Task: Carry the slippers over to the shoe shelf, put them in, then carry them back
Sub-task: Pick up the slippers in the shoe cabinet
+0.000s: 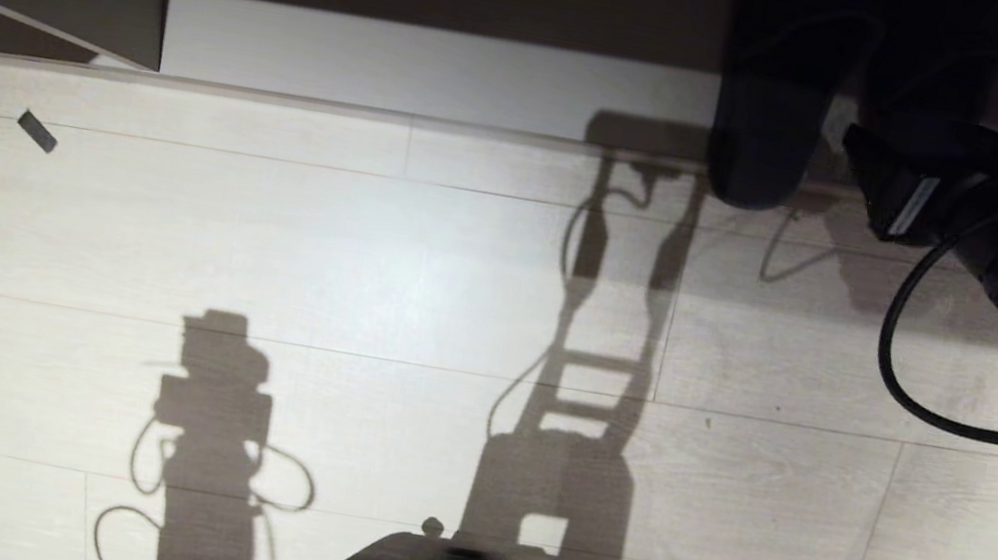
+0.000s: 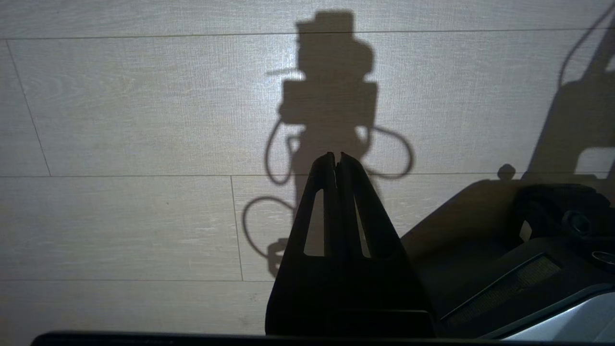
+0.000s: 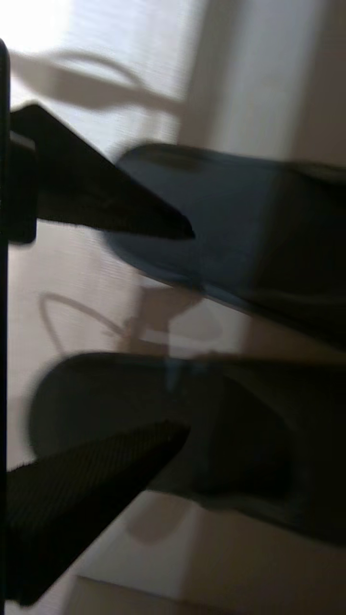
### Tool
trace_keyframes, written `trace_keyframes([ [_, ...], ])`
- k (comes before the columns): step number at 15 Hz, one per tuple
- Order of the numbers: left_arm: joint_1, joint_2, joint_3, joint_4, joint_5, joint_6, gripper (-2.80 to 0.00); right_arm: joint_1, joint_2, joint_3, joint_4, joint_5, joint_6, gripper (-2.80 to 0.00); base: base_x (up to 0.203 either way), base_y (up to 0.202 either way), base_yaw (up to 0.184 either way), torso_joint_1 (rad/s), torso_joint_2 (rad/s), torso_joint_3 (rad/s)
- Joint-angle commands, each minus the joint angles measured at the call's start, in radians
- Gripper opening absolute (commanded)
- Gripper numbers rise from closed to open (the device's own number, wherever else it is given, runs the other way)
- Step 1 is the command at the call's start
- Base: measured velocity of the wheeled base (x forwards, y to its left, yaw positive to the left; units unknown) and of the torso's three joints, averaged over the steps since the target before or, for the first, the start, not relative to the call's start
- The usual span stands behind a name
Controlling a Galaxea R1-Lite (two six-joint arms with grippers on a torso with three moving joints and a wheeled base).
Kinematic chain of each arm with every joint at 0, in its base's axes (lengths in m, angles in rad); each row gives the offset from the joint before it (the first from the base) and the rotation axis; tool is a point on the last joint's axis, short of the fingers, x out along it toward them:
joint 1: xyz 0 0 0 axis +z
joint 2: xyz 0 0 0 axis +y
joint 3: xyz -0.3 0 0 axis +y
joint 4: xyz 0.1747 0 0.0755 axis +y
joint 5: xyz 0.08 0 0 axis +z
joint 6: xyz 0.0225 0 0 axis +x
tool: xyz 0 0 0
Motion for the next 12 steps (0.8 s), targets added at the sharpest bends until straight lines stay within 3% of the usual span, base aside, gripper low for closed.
trace_keyframes([
  [1, 0.0, -0.001, 0.0, 0.0, 0.0, 0.0, -2.8, 0.0, 0.073, -0.058, -0.048, -0.031, -0.002, 0.0, 0.0, 0.0, 0.0, 0.0, 0.0, 0.0],
  [12, 0.0, 0.001, 0.0, 0.0, 0.0, 0.0, -2.8, -0.003, 0.263, -0.267, -0.145, -0.079, 0.016, 0.0, 0.0, 0.0, 0.0, 0.0, 0.0, 0.0],
])
